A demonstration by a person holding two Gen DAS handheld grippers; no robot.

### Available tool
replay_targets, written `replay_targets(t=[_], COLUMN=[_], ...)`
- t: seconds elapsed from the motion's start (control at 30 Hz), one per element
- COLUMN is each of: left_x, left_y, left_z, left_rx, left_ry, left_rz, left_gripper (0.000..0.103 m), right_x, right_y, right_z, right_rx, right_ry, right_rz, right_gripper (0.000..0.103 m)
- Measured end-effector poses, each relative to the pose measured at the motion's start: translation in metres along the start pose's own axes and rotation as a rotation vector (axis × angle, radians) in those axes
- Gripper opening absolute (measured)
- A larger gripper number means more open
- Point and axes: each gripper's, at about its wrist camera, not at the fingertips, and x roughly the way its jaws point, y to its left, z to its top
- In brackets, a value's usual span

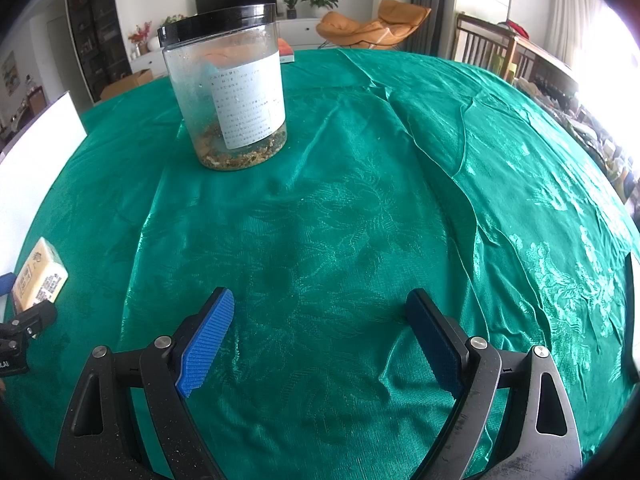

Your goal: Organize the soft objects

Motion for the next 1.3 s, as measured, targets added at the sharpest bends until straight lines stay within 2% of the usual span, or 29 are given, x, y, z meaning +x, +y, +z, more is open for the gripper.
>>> replay_targets(t=[0.13, 1.3], left_x=[-0.0012, 0.0007], left_y=[0.0007, 0.0023], left_z=[-0.0018, 0.0020], left_rx=[0.022, 0.023], left_ry=[-0.071, -0.074], left_rz=[-0.013, -0.015], left_gripper=[0.103, 0.103], right_x=[0.0000, 0.0001], right_y=[0.0001, -0.0005], right_z=[-0.0002, 0.0002], right_rx=[0.000, 0.000], right_ry=[0.000, 0.000], right_rz=[0.000, 0.000], right_gripper=[0.090, 0.090])
